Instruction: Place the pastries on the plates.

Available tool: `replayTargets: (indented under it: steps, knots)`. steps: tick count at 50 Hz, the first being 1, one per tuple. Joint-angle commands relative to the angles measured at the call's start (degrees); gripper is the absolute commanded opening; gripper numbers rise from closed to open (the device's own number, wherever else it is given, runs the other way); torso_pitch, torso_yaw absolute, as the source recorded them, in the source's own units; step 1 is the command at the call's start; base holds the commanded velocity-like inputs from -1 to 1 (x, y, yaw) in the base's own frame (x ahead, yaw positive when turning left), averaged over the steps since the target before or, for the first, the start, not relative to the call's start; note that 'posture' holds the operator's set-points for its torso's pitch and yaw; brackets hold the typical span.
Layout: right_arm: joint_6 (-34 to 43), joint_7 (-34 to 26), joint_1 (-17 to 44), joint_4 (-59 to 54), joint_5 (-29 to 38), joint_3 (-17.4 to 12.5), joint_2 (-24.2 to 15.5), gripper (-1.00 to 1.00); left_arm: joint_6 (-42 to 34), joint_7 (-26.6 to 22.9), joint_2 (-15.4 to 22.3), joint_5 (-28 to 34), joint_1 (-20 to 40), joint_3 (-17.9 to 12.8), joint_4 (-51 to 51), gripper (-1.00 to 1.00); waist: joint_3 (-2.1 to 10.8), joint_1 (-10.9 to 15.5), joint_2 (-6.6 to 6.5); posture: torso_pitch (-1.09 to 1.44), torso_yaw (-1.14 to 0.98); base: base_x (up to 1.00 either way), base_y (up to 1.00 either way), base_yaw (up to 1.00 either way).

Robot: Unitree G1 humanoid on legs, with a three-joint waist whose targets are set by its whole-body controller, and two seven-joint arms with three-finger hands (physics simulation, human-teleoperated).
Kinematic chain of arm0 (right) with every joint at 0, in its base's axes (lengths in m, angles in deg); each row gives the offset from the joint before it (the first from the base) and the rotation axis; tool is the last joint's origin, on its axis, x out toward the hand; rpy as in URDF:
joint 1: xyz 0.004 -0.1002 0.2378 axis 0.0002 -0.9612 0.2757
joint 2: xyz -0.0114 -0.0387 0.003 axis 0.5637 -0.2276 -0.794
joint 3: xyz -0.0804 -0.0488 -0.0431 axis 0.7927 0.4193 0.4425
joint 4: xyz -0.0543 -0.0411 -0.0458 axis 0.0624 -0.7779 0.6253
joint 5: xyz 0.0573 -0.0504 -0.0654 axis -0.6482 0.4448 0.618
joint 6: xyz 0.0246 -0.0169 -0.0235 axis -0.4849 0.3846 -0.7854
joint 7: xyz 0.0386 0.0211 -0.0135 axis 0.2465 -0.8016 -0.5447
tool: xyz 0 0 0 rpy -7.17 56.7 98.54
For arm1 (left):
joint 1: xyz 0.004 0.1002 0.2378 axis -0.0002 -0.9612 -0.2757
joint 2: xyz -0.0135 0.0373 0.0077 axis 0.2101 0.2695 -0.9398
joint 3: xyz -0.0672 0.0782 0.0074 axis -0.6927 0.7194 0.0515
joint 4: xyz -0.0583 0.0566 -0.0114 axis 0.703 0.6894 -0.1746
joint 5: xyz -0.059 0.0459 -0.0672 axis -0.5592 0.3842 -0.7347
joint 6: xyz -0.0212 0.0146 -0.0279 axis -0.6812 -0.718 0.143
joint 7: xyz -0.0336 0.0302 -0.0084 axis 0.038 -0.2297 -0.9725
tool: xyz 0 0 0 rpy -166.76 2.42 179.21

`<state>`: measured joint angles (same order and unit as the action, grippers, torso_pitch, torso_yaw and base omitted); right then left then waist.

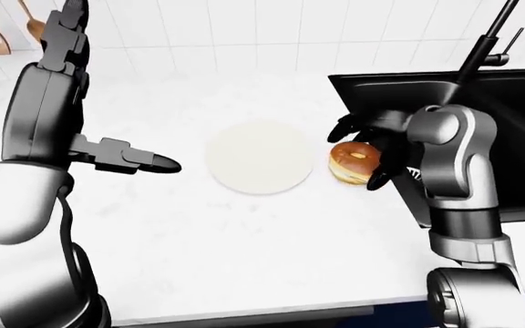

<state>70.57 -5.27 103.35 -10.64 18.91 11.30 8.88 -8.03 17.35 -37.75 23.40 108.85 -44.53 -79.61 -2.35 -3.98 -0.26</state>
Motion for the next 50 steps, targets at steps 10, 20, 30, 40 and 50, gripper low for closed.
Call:
replayTargets:
  steps: [10, 20, 30, 40, 50]
  knots:
    - [-0.1, -0.4, 0.8, 1.6, 0.5, -0.6, -0.4, 0.07, 0.6, 0.1, 1.2, 0.2, 1.8, -0.8, -1.6, 1.0, 1.03, 0.0, -0.43, 0.02, -0.09, 0.0, 0.0, 0.0]
    - [-1.5, 2.0, 7.1, -2.7, 0.4, -0.2, -1.1, -0.33, 0.2, 0.1, 1.7, -0.2, 2.1, -1.0, -1.7, 1.0, 0.78, -0.2, -1.02, 0.02, -0.09, 0.0, 0.0, 0.0]
    - [-3.1, 4.4, 18.6, -12.4, -0.5, 1.5, 0.0, -0.5, 0.8, 0.5, 1.1, 0.0, 2.0, -0.5, -1.0, 1.0, 0.54, -0.7, -1.72, 0.02, -0.09, 0.0, 0.0, 0.0]
    - [-8.7, 12.8, 33.7, -33.1, -1.8, 4.2, 4.2, -0.59, 1.5, 0.8, 0.9, -0.1, 1.5, -0.7, -0.8, 1.0, 0.43, -1.2, -2.31, 0.02, -0.09, 0.0, 0.0, 0.0]
    - [-16.6, 25.0, 41.1, -50.7, -4.4, 6.2, 11.3, -0.69, 1.0, 0.2, 1.5, -0.4, 1.2, -1.4, -1.6, 1.0, 0.38, -1.5, -3.03, 0.02, -0.09, 0.0, 0.0, 0.0]
